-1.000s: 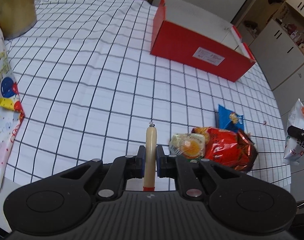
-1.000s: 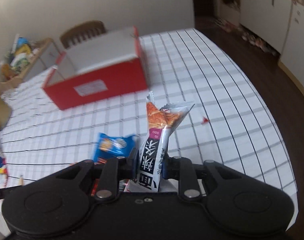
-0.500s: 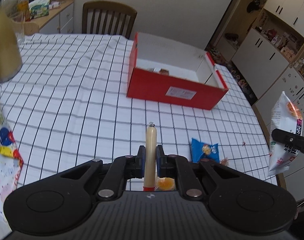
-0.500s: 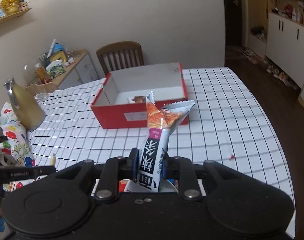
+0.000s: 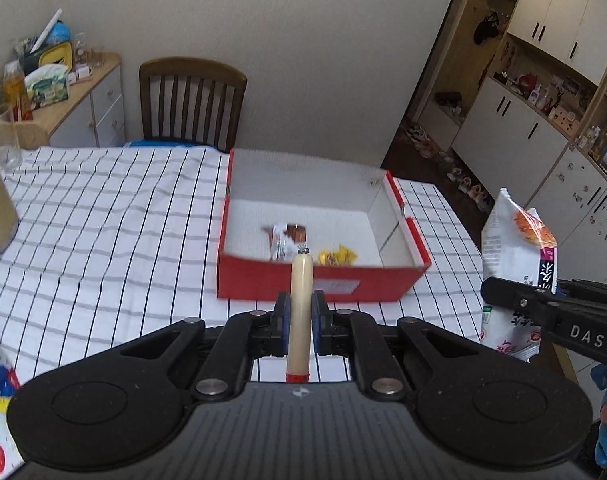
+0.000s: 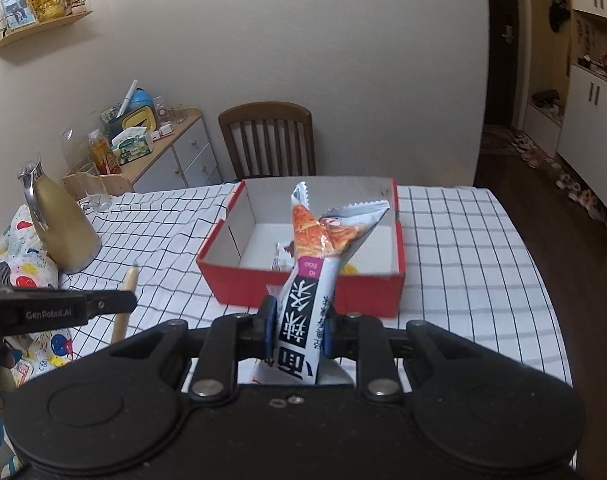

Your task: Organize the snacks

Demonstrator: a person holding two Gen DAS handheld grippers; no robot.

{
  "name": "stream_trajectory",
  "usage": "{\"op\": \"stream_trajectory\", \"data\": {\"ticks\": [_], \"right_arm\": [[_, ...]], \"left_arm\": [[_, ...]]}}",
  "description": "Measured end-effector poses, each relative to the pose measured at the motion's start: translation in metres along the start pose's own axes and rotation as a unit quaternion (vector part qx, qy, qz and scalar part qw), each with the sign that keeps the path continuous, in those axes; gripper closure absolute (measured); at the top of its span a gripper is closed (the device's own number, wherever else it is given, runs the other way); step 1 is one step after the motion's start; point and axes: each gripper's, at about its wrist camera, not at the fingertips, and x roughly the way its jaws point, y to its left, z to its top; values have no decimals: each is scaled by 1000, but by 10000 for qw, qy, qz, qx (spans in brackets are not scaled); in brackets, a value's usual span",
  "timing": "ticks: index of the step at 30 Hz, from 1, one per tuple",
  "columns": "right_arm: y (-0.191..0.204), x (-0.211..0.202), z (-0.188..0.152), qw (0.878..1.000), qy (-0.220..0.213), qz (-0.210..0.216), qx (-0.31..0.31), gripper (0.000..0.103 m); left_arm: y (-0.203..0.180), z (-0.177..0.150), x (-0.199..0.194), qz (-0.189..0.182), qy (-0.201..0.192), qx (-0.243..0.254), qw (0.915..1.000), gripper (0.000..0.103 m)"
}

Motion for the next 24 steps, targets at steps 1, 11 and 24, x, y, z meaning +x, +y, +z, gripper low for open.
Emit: {"op": "stream_trajectory", "data": {"ticks": [1,11,24], "right_arm": [[-1,5,6,10000,-3,5,-48,82],[-18,63,64,9992,-15,-6,-390,82],[-35,161,93,9959,606,-35,-671,82]], "left_arm": [[-3,6,4,26,-28,26,10000,93],[-18,61,66,282,-86,208,9993,93],[-8,89,164,738,438,325,9958,93]]}}
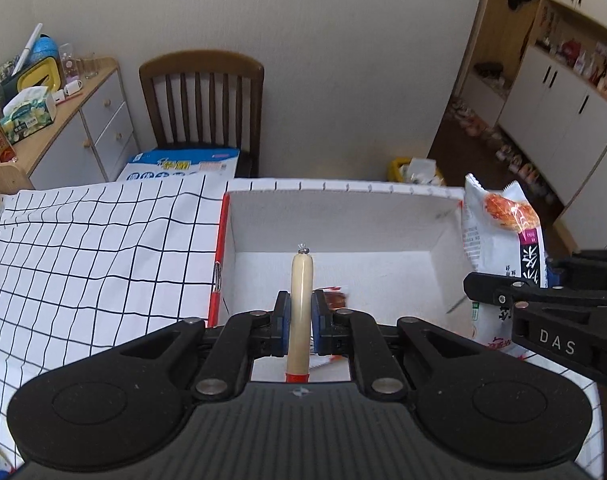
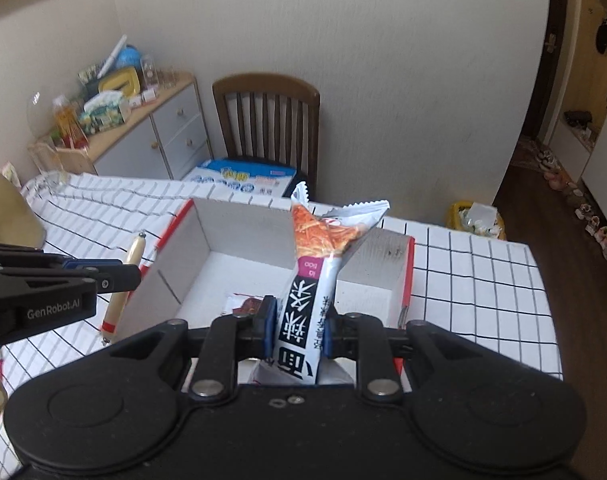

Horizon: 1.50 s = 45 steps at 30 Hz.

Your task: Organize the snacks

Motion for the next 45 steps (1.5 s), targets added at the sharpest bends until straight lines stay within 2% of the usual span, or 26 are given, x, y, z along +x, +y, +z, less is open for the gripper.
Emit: {"op": "stream_trajectory", "data": {"ticks": [5,10,18,30,40,45], "right_arm": [[0,37,4,9988,293,-5,-383,82],[-3,67,3,9978,566,46,-349,82],[-6,100,-4,9943,930,105,-502,82],[-5,125,-15,9898,1296,98,-591,82],[-12,134,-16,9888,1454,105,-328,80],[-16,133,-17,9887,1482,92,-188,76]], "left_arm": [[-4,3,34,91,249,155,9995,93],[-9,3,62,275,490,295,9980,93],[-4,0,98,294,863,284,9954,93],[-8,-8,122,265,1219,381,9915,93],[2,-11,134,306,1523,70,9878,92],[5,-10,128,266,1480,-35,9886,90]]}}
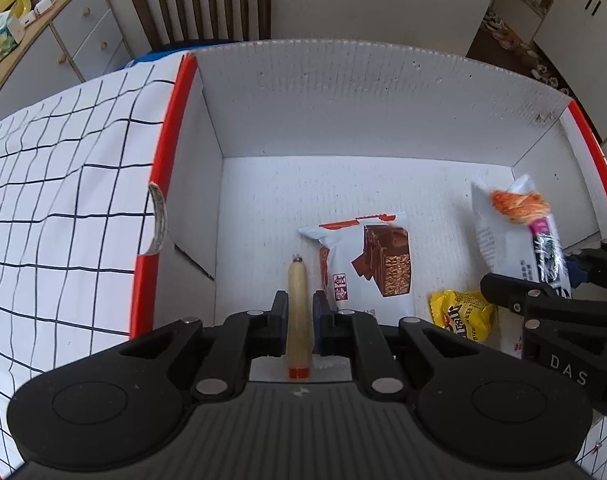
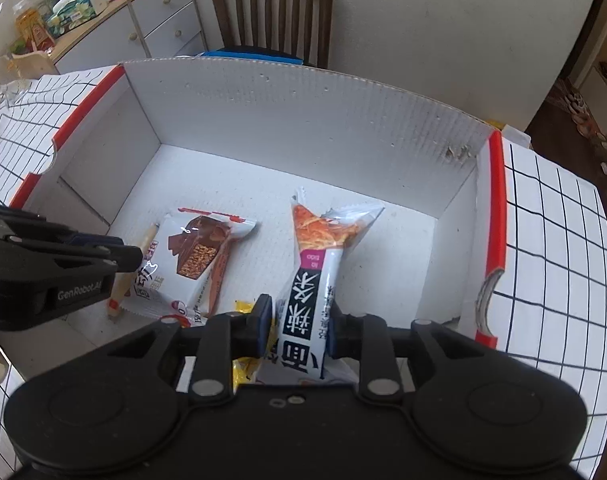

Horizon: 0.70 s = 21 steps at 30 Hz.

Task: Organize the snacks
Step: 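Open both grippers inside the red box, dropping the stick and white bag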

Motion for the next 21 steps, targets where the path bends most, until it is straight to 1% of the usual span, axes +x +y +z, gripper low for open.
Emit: {"op": "stream_trajectory", "data": {"ticks": [3,4,6,7,9,10,11,15,21], "right_arm": [[-2,-5,-1,9999,-98,-79,28,67],[-3,-8,-1,9999,-138,-85,55,60],[-5,-14,-2,9998,-182,66,111,54],[-5,-17,-2,9996,-211,108,118,48],[0,-24,-3,9995,-308,68,42,35],[1,-28,-4,9993,-361,34,1,20],[3,-32,-5,9991,-426,24,-34,15],[5,-48,-9,9984,-557,37,-29,14],[5,-75,-15,9970,-756,151,106,9]], "left_arm": [[3,1,-8,-71,-128,-37,9999,89],[4,1,-11,-72,-182,-50,9998,88],[7,0,-19,-121,-292,-74,9995,88],[8,0,-22,-165,-327,-91,9993,88],[11,-2,-30,-221,-386,-140,9989,88],[12,-4,-34,-239,-426,-156,9987,88],[12,-5,-38,-255,-479,-166,9984,88],[17,-10,-55,-297,-644,-220,9972,88],[19,-26,-83,-309,-827,-159,9960,88]]}}
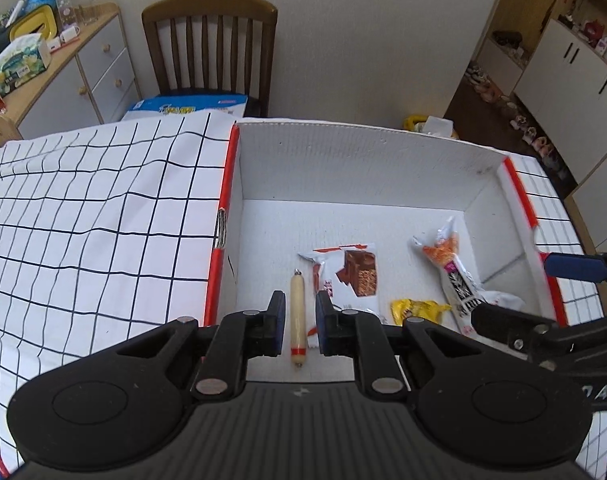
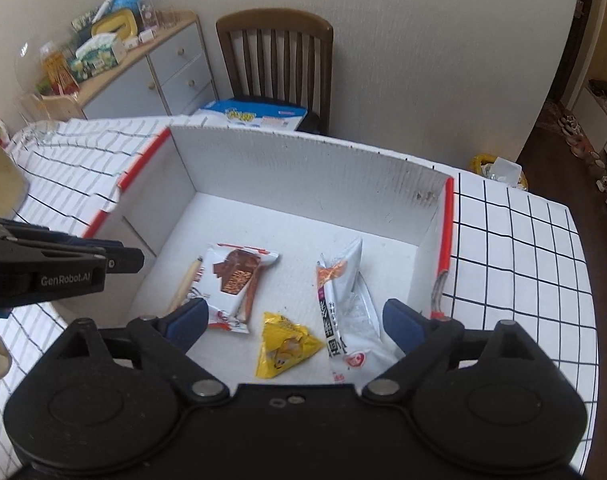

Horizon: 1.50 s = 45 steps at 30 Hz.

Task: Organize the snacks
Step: 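Open both grippers inside the red box, dropping the stick and white bag, then withdraw both grippers from the box back toward the snack pile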

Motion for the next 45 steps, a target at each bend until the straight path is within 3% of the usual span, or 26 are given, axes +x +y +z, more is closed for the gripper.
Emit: {"op": "stream_trajectory", "data": {"ticks": [22,25,27,29,32,38,45], "right_arm": [[19,-128,-56,9940,-914,331,506,1],[25,-144,-68,9920,-1078,355,556,1],[28,-154,-76,9910,-1159,355,572,1],[32,-163,-86,9902,-1232,289,593,0],[34,-175,-102,9884,-1334,254,677,0],[46,-188,-143,9879,-1431,-25,596,0],[49,-189,-192,9837,-1423,19,1098,0]], "left_arm": [[-7,-67,-132,-614,-1009,379,9923,87],[-5,-80,-147,-679,-1114,402,9906,76],[-3,-88,-156,-725,-1186,426,9894,56],[-1,-98,-165,-767,-1286,448,9877,42],[1,-114,-176,-736,-1387,523,9862,30],[9,-150,-183,-860,-1356,532,9856,23],[17,-193,-180,-979,-1240,402,9866,11]]}}
